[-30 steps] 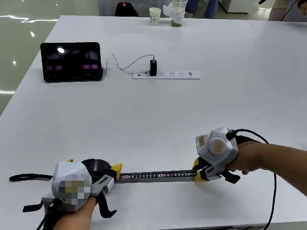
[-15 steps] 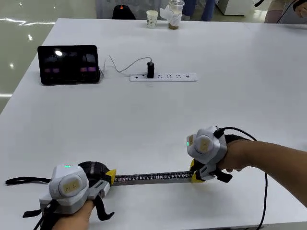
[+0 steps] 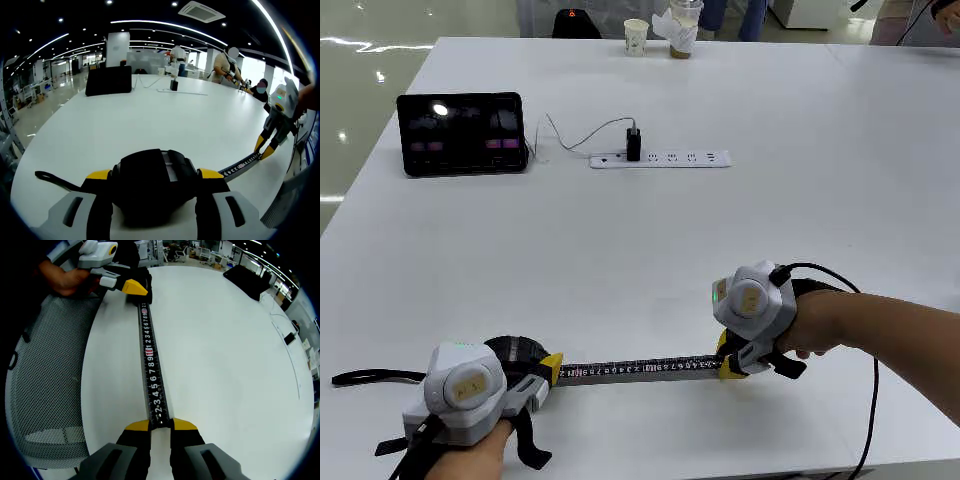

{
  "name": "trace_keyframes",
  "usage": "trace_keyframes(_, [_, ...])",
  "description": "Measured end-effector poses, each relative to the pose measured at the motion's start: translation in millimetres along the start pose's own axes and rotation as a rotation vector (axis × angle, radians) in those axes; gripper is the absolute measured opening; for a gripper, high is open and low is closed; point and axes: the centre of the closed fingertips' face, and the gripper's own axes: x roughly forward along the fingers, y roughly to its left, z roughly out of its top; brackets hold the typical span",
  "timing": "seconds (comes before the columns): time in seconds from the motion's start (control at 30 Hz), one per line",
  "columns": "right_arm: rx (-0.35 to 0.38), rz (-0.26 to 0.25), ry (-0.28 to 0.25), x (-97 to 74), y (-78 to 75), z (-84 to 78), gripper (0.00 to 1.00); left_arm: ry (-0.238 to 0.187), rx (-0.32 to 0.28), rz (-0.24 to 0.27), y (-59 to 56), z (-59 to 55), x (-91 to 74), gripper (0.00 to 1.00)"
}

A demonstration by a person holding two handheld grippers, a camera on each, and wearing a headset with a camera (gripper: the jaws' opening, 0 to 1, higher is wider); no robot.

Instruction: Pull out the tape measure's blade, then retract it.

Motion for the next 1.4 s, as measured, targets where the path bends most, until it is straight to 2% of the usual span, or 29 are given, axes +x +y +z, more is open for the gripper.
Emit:
trace_keyframes(0.17, [-0.024, -0.006, 0.012, 1.2, 0.6, 0.5, 0.11, -0.002, -0.005, -0.002, 0.5, 0.4, 0.4, 0.63])
trace_keyframes(0.47, [-0.021, -0.025, 0.020, 2.0, -0.4, 1.9, 0.11, -0.001, -0.005, -0.005, 0.9, 0.4, 0.5, 0.63])
trace_keyframes(0.63, [-0.003, -0.012, 0.019, 2.3, -1.2, 2.5, 0.11, 0.005, -0.005, -0.005, 0.7, 0.2, 0.5, 0.63])
trace_keyframes(0.77, [-0.003, -0.022, 0.032, 3.0, -0.5, 2.9, 0.11, 0.004, -0.003, -0.008, 0.6, 0.2, 0.6, 0.63])
trace_keyframes(1.0, [0.052, -0.031, 0.015, 3.1, -1.3, 4.2, 0.12, 0.007, 0.002, -0.008, 0.5, -0.1, 0.6, 0.63])
trace_keyframes(1.07, [0.039, -0.032, 0.023, 3.5, -1.2, 4.3, 0.11, 0.008, 0.002, -0.009, 0.5, -0.3, 0.6, 0.63])
trace_keyframes(1.1, [0.003, -0.032, 0.030, 3.9, -1.0, 4.1, 0.11, 0.009, 0.005, -0.008, 0.6, -0.4, 0.8, 0.63])
trace_keyframes(1.2, [-0.011, -0.026, 0.032, 3.6, -0.9, 3.8, 0.11, 0.012, 0.009, -0.007, 0.6, -0.4, 0.8, 0.63])
trace_keyframes(1.23, [-0.006, -0.024, 0.031, 3.6, -1.6, 3.9, 0.11, 0.013, 0.009, -0.007, 0.6, -0.5, 0.8, 0.63])
trace_keyframes(1.27, [0.036, -0.013, 0.023, 3.5, -1.2, 4.3, 0.11, 0.013, 0.009, -0.007, 0.7, -0.5, 0.9, 0.63])
trace_keyframes(1.4, [0.037, -0.016, -0.002, 2.8, -1.0, 4.1, 0.11, 0.016, 0.010, -0.009, 0.6, -0.8, 0.7, 0.63])
